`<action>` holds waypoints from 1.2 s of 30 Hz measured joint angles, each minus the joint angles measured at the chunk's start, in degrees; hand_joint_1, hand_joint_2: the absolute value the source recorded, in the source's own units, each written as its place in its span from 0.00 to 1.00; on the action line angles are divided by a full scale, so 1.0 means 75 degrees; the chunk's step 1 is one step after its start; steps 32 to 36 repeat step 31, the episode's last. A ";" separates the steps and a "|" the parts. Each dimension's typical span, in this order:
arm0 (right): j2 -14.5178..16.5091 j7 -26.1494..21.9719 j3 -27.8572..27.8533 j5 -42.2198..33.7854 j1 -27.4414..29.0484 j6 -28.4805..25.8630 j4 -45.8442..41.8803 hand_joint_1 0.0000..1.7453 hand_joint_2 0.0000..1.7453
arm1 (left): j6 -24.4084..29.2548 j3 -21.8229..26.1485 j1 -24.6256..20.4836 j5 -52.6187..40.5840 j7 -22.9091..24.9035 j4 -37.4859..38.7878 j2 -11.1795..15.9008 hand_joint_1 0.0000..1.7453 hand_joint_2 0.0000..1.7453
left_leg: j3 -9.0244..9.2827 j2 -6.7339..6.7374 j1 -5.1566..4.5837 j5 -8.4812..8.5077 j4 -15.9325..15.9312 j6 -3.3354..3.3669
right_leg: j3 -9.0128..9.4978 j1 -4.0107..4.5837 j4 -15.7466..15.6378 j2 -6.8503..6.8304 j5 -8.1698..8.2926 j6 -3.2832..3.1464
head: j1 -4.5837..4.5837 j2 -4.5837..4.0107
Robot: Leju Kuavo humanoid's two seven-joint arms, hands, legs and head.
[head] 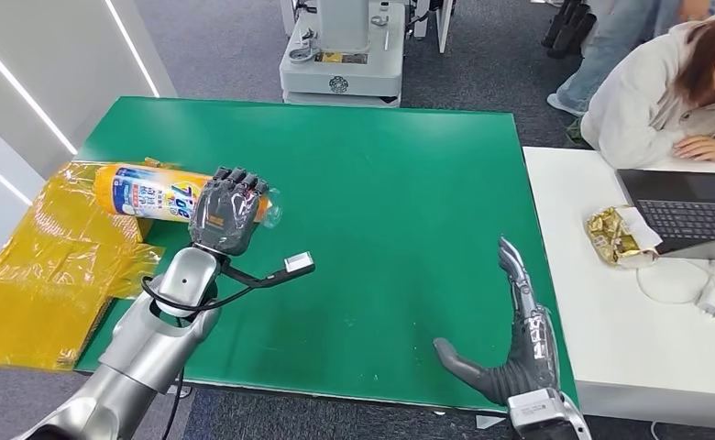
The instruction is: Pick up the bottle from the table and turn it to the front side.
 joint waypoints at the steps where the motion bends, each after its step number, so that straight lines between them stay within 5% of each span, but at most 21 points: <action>1: 0.0009 -0.0004 -0.0019 0.0001 0.0029 -0.0010 0.0000 0.00 1.00 | -0.0244 -0.0127 -0.0062 -0.0001 0.0318 0.0086 0.0071 1.00 1.00 | 0.0000 0.0000 0.0000 0.0000 0.0000 0.0000 | 0.0000 0.0000 0.0000 0.0000 0.0000 0.0000 | 0.0001 0.0000; 8: 0.0112 0.0004 -0.0152 0.0018 0.0235 -0.0038 0.0001 0.00 1.00 | -0.1824 -0.0755 -0.0310 -0.0001 0.1608 0.0733 0.0534 1.00 1.00 | 0.0000 0.0005 0.0000 0.0000 -0.0002 0.0000 | 0.0000 0.0000 0.0001 0.0007 0.0000 0.0000 | 0.0000 0.0000; 24: 0.0434 0.0334 -0.0553 0.0380 0.0561 0.0325 -0.0345 0.00 1.00 | -0.2917 -0.0764 -0.0062 -0.0004 0.1911 0.1100 0.1098 1.00 1.00 | -0.0003 0.0003 0.0000 0.0000 -0.0004 0.0000 | 0.0001 0.0000 0.0001 0.0003 -0.0001 -0.0002 | -0.0001 0.0000; 36: 0.0504 0.0351 -0.0675 0.0434 0.0616 0.0390 -0.0439 0.00 1.00 | -0.3073 -0.0649 0.0136 -0.0004 0.1587 0.1131 0.1160 1.00 1.00 | -0.0003 0.0003 0.0000 0.0000 -0.0003 0.0000 | 0.0000 0.0000 0.0001 0.0004 -0.0001 -0.0002 | 0.0000 0.0000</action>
